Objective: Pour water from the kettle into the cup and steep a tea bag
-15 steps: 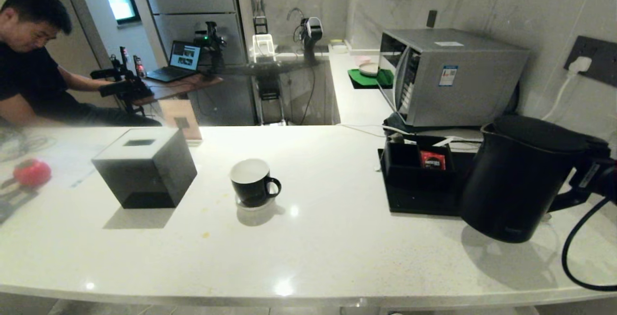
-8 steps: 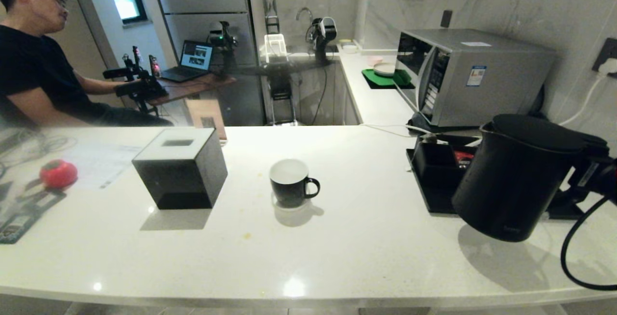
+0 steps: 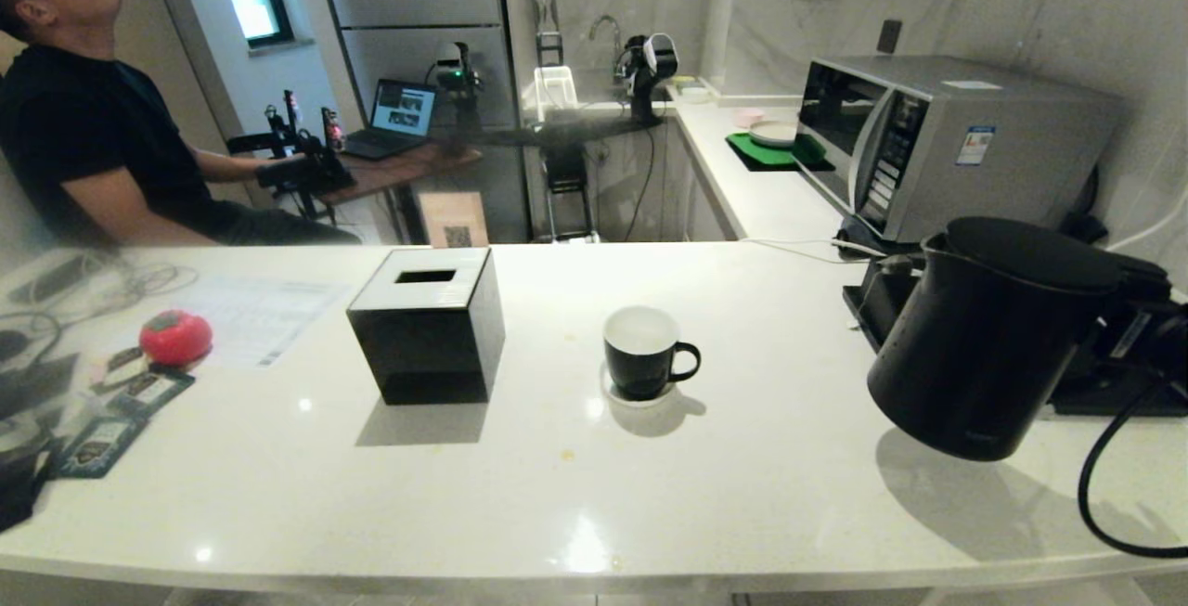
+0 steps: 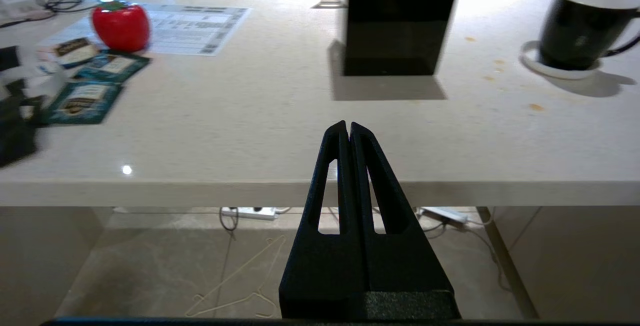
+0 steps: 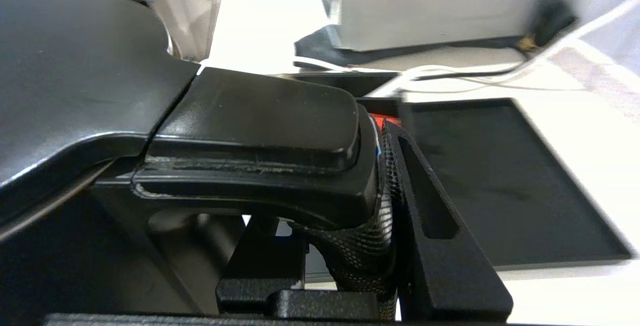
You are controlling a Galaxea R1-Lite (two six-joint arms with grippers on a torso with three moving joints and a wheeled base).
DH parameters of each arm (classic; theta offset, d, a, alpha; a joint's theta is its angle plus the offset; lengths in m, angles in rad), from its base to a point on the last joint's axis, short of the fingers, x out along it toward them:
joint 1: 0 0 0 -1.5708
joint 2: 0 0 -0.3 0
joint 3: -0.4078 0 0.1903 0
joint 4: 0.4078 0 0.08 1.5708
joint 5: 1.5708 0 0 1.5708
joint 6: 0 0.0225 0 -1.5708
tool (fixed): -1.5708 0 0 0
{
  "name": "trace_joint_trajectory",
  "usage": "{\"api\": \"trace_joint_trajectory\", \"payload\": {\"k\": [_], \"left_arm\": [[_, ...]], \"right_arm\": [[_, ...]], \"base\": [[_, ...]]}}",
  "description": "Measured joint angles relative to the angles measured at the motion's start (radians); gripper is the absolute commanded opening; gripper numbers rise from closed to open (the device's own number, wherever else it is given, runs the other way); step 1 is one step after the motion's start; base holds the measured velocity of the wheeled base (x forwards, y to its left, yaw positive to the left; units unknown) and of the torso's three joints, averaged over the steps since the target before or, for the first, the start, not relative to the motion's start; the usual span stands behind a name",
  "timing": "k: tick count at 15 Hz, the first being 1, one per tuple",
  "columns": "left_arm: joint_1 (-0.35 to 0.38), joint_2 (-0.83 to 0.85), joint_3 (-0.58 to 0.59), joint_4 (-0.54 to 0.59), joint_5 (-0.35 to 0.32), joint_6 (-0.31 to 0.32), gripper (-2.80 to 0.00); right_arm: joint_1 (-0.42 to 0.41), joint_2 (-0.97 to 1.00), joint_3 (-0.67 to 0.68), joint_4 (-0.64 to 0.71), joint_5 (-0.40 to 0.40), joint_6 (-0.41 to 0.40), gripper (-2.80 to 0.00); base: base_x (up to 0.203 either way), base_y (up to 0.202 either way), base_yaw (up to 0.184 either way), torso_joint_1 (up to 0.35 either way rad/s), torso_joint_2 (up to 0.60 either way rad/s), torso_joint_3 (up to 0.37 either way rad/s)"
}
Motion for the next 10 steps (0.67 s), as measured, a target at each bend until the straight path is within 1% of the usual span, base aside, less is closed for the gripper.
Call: {"api": "trace_joint_trajectory", "payload": {"k": [5, 6, 10], "left_arm": [[0.000, 0.000, 0.000, 0.000, 0.000, 0.000, -2.80], [-0.001, 0.000, 0.000, 0.000, 0.000, 0.000, -2.80], [0.000, 0.000, 0.000, 0.000, -0.001, 0.000, -2.80]], "right_arm": [[0.001, -0.001, 0.001, 0.000, 0.001, 0.000, -2.80], [0.001, -0.002, 0.001, -0.001, 0.001, 0.000, -2.80], [-0.002, -0.003, -0.001, 0.003, -0.002, -0.001, -2.80]], "base": [[0.000, 0.187, 0.000, 0.004, 0.00, 0.002], [0.000, 0.101, -0.001, 0.005, 0.00, 0.005], [0.000, 0.000, 0.000, 0.000, 0.00, 0.000]]}}
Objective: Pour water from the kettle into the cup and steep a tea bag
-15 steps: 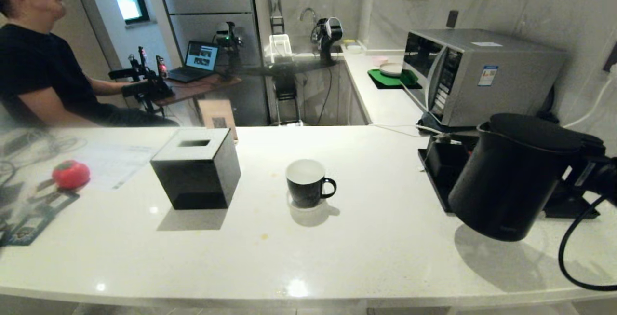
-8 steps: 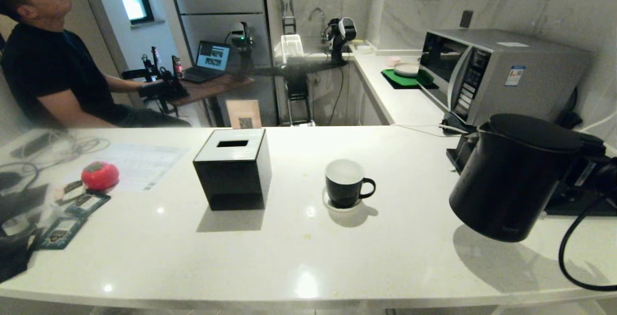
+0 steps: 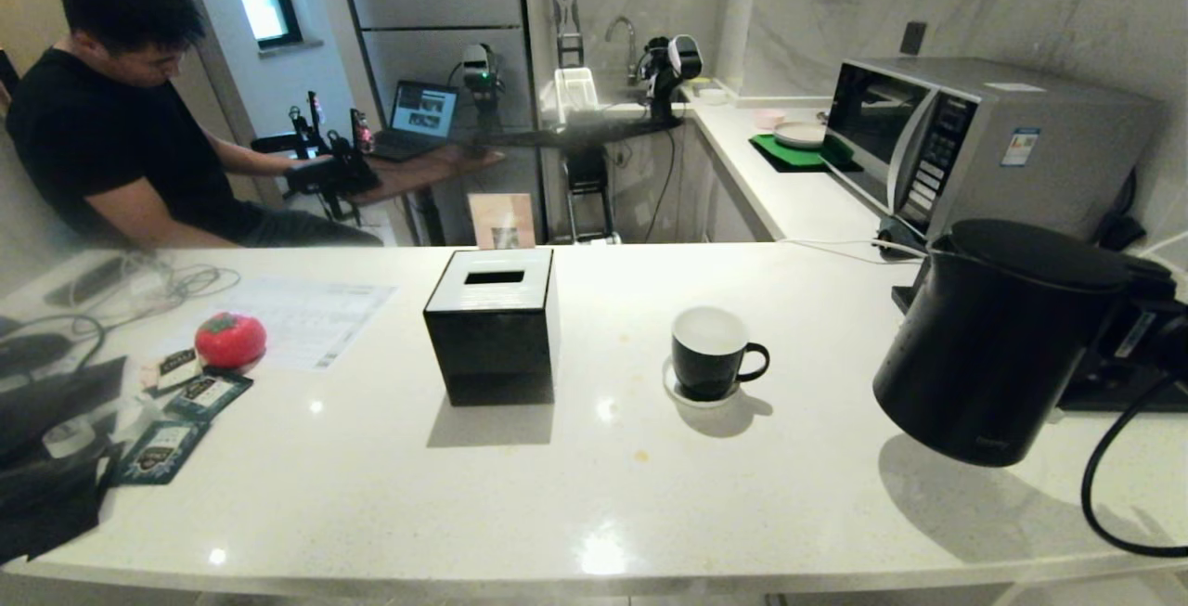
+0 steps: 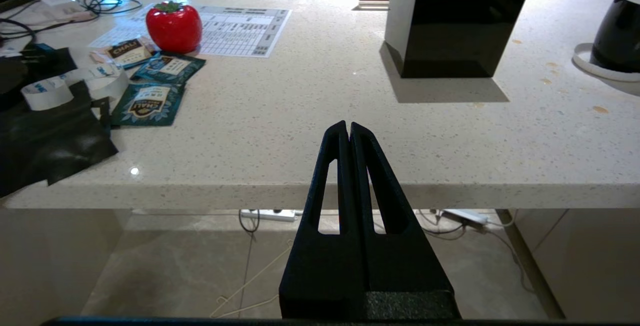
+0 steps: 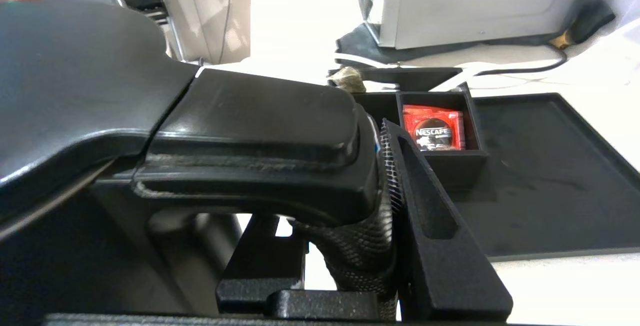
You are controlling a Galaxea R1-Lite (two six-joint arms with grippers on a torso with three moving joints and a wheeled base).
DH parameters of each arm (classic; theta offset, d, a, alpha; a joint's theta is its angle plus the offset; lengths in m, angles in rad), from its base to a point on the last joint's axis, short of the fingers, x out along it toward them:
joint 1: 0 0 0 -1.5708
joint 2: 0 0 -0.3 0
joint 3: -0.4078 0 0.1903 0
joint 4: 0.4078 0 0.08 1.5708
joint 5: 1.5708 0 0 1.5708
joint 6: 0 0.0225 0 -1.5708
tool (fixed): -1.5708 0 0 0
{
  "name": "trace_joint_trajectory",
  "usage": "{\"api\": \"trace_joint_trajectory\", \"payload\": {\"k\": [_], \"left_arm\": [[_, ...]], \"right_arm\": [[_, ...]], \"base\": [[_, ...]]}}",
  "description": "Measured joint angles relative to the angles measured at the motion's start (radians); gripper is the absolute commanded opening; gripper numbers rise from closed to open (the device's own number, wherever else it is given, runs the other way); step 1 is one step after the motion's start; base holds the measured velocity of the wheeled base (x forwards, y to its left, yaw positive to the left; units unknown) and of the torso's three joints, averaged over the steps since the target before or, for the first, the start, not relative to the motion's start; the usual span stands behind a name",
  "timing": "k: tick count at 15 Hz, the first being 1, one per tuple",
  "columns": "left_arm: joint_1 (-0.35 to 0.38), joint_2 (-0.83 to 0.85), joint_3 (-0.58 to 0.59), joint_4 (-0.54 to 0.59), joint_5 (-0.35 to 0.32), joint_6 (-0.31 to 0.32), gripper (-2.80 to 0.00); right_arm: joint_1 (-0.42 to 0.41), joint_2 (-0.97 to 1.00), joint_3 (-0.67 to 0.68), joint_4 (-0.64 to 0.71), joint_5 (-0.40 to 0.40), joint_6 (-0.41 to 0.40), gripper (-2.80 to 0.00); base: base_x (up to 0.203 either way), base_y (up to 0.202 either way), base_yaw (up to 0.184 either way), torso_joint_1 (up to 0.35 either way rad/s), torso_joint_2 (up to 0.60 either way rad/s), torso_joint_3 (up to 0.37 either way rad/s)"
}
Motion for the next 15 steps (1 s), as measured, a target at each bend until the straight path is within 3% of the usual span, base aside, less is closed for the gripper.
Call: {"api": "trace_joint_trajectory", "payload": {"k": [11, 15], "left_arm": [[0.000, 0.000, 0.000, 0.000, 0.001, 0.000, -2.80], [0.000, 0.000, 0.000, 0.000, 0.001, 0.000, -2.80]], "right_arm": [[0.011, 0.002, -0.072, 0.015, 0.003, -0.003, -2.80], [0.036, 0.015, -0.096, 0.039, 0.002, -0.058, -2.80]], "base": [[0.000, 0.000, 0.000, 0.000, 0.00, 0.000], [0.000, 0.000, 0.000, 0.000, 0.00, 0.000]]}}
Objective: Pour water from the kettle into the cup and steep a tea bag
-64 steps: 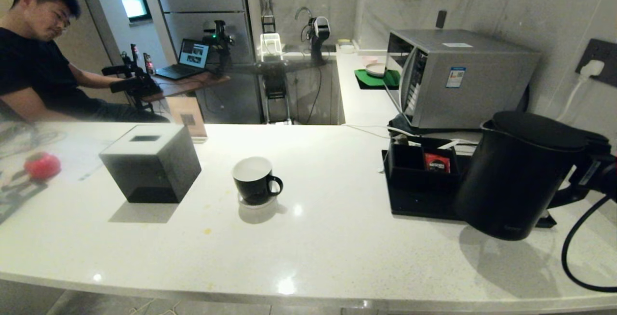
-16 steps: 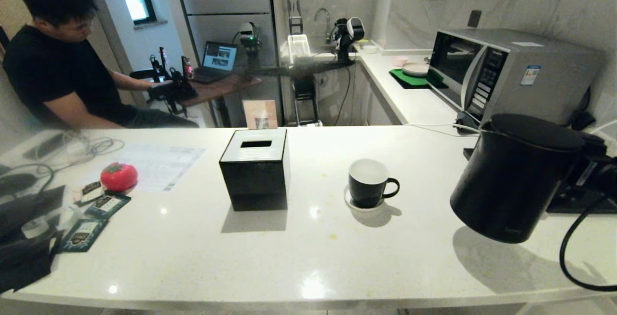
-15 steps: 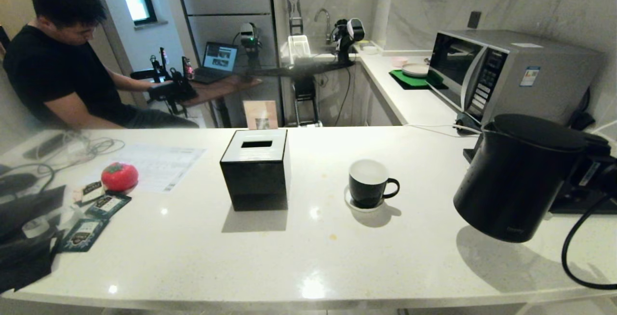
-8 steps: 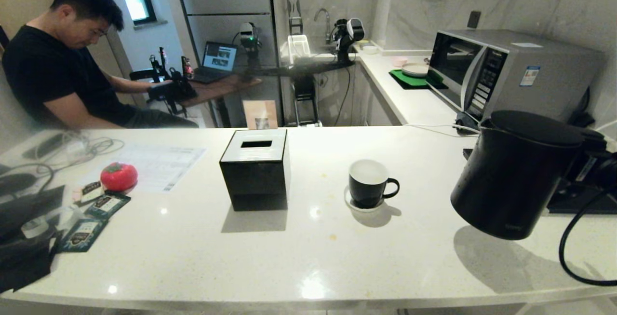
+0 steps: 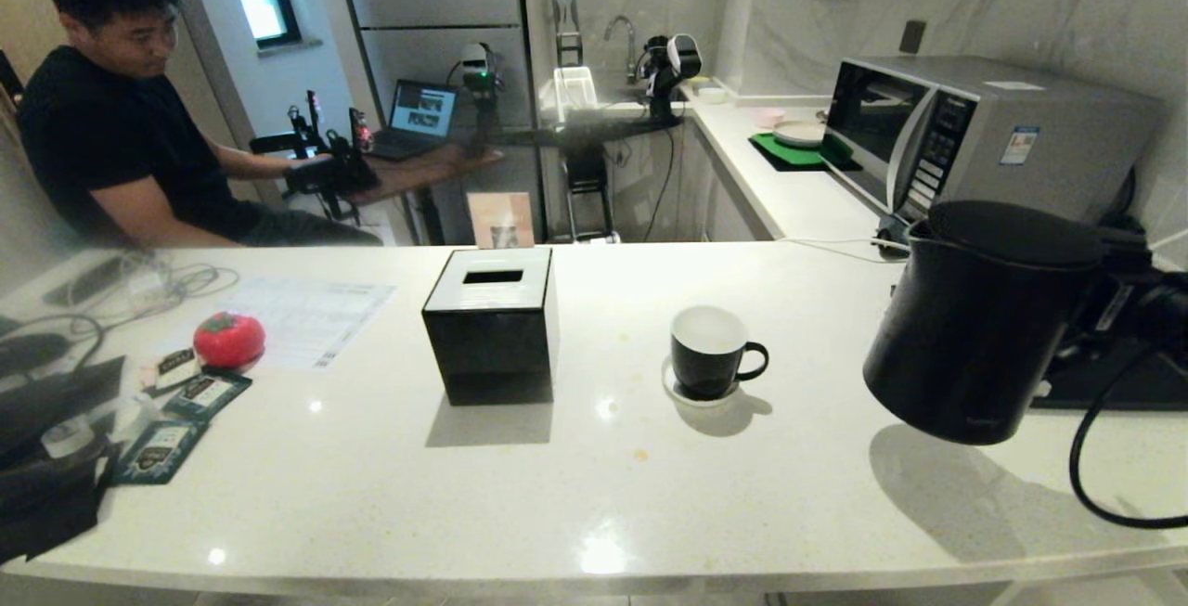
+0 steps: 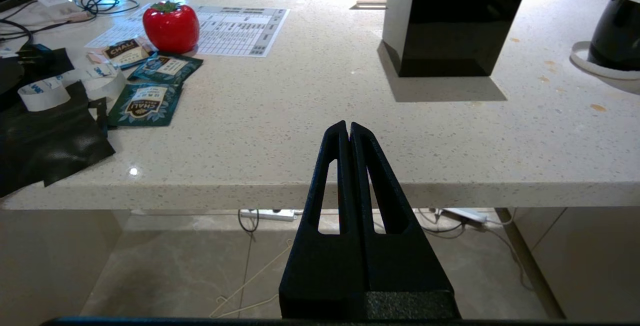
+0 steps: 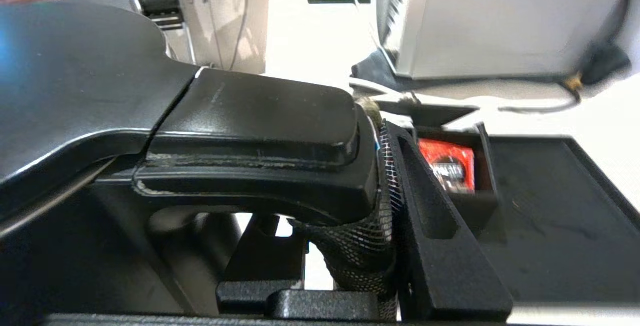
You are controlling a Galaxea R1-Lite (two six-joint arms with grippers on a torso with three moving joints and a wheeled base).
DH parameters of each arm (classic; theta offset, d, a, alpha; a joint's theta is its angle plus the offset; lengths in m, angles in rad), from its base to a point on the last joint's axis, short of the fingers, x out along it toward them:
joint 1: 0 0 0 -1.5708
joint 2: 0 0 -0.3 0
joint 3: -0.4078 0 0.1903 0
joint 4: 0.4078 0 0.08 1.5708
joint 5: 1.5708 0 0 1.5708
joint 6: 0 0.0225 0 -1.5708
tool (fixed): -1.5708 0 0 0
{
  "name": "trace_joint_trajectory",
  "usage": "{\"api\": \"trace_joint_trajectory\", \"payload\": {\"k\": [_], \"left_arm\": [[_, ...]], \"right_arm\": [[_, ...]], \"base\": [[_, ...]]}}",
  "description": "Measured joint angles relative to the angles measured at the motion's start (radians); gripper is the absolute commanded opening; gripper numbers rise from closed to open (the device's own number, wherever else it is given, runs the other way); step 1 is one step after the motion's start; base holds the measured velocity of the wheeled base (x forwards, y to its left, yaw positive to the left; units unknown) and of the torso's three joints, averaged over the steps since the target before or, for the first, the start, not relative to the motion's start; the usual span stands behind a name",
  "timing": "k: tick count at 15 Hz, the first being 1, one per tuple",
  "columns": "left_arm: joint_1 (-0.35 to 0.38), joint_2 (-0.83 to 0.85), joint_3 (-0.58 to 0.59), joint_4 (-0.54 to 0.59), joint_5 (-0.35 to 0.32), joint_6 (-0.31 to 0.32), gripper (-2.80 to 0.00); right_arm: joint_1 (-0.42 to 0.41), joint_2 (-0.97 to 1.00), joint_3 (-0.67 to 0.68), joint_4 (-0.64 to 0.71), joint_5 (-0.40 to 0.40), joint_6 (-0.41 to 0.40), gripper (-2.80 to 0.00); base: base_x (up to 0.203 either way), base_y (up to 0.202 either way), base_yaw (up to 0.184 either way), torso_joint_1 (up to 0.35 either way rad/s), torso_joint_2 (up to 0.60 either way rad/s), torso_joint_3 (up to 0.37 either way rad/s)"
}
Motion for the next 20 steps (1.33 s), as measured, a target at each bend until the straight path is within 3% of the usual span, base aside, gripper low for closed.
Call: {"api": "trace_joint_trajectory", "payload": {"k": [15, 20], "left_arm": [[0.000, 0.000, 0.000, 0.000, 0.000, 0.000, -2.80], [0.000, 0.000, 0.000, 0.000, 0.000, 0.000, -2.80]], "right_arm": [[0.119, 0.123, -0.139, 0.002, -0.002, -0.208, -2.80], [0.141, 0.173, -0.243, 0.043, -0.001, -0.281, -2.80]], "base": [[0.000, 0.000, 0.000, 0.000, 0.00, 0.000], [0.000, 0.000, 0.000, 0.000, 0.00, 0.000]]}}
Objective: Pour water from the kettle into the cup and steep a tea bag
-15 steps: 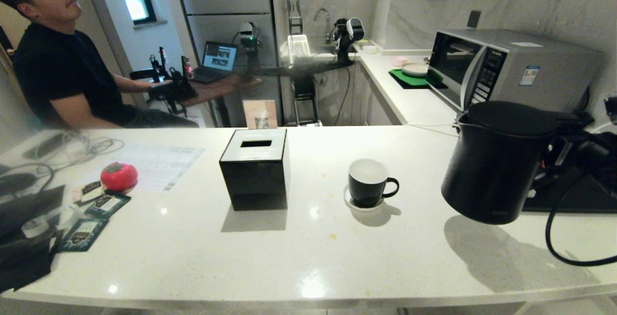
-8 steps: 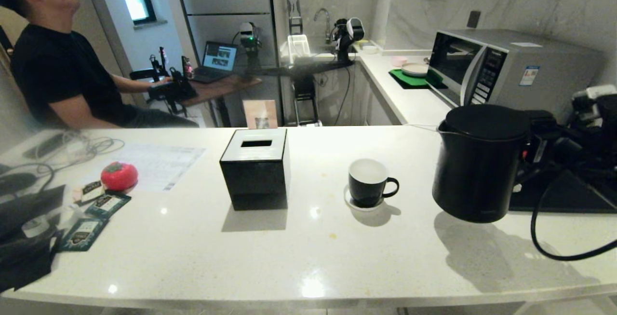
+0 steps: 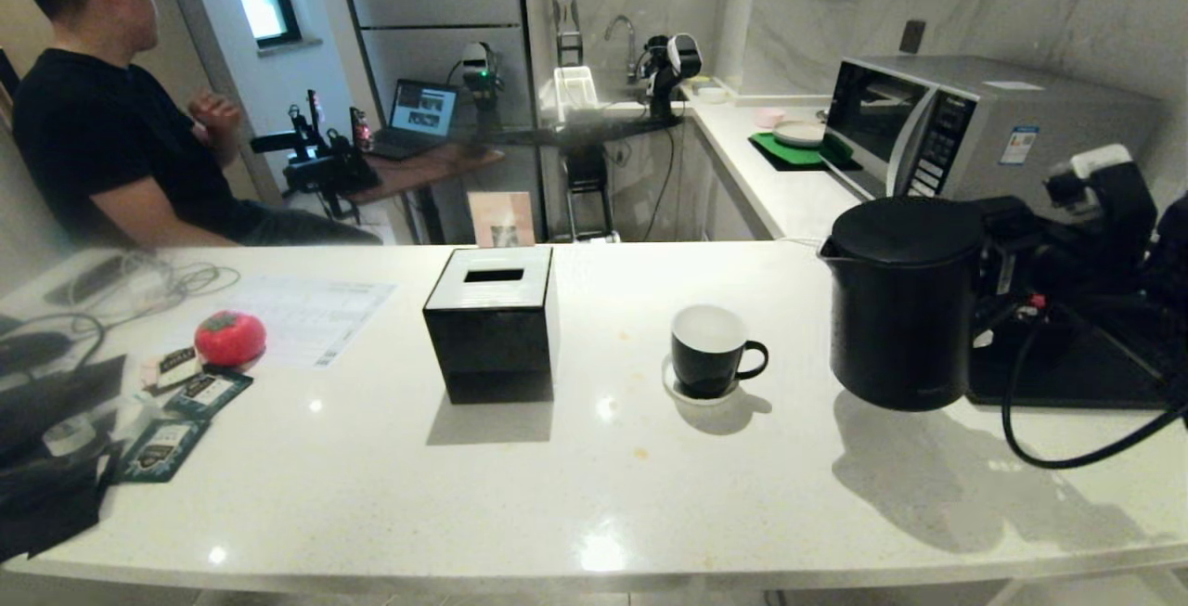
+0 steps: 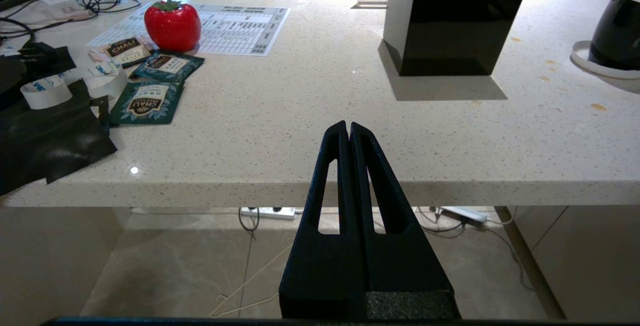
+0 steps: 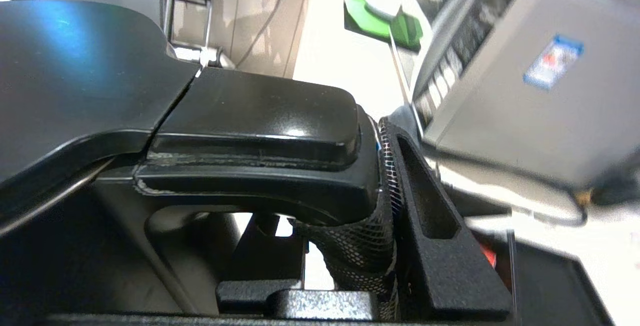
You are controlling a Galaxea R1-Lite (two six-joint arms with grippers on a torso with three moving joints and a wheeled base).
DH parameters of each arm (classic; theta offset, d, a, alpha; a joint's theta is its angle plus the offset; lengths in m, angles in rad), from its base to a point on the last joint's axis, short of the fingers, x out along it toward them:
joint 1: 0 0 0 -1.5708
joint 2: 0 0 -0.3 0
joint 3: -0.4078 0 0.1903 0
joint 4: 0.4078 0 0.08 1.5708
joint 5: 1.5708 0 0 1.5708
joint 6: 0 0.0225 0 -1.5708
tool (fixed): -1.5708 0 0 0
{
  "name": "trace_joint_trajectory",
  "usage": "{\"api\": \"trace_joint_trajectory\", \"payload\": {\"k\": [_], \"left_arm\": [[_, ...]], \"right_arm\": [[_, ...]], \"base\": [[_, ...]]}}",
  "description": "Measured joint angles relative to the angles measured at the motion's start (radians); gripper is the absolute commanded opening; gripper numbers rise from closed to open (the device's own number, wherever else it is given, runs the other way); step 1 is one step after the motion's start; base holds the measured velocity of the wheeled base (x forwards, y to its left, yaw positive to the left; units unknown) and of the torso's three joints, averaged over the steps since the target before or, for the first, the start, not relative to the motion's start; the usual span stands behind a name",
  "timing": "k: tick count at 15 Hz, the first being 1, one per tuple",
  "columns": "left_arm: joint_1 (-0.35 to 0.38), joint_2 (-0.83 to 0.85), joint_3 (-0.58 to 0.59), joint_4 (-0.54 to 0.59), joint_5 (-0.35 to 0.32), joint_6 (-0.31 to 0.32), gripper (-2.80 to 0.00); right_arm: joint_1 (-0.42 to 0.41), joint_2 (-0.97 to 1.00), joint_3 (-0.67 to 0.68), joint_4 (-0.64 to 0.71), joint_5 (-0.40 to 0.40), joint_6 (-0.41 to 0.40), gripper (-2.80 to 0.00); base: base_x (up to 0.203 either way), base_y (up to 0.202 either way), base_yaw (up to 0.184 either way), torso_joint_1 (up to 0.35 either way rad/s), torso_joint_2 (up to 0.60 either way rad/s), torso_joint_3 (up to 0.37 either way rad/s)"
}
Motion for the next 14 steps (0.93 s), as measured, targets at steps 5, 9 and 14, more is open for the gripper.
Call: {"api": "trace_joint_trajectory", "payload": {"k": [5, 9, 14], "left_arm": [[0.000, 0.000, 0.000, 0.000, 0.000, 0.000, -2.80], [0.000, 0.000, 0.000, 0.000, 0.000, 0.000, -2.80], [0.000, 0.000, 0.000, 0.000, 0.000, 0.001, -2.80]], "right_arm": [[0.020, 0.058, -0.097, 0.044, 0.000, -0.067, -2.80], [0.028, 0.100, -0.145, 0.044, 0.000, -0.113, -2.80], [0.049, 0.144, -0.199, 0.046, -0.002, -0.171, -2.80]], "base": [[0.000, 0.000, 0.000, 0.000, 0.00, 0.000], [0.000, 0.000, 0.000, 0.000, 0.00, 0.000], [0.000, 0.000, 0.000, 0.000, 0.00, 0.000]]}}
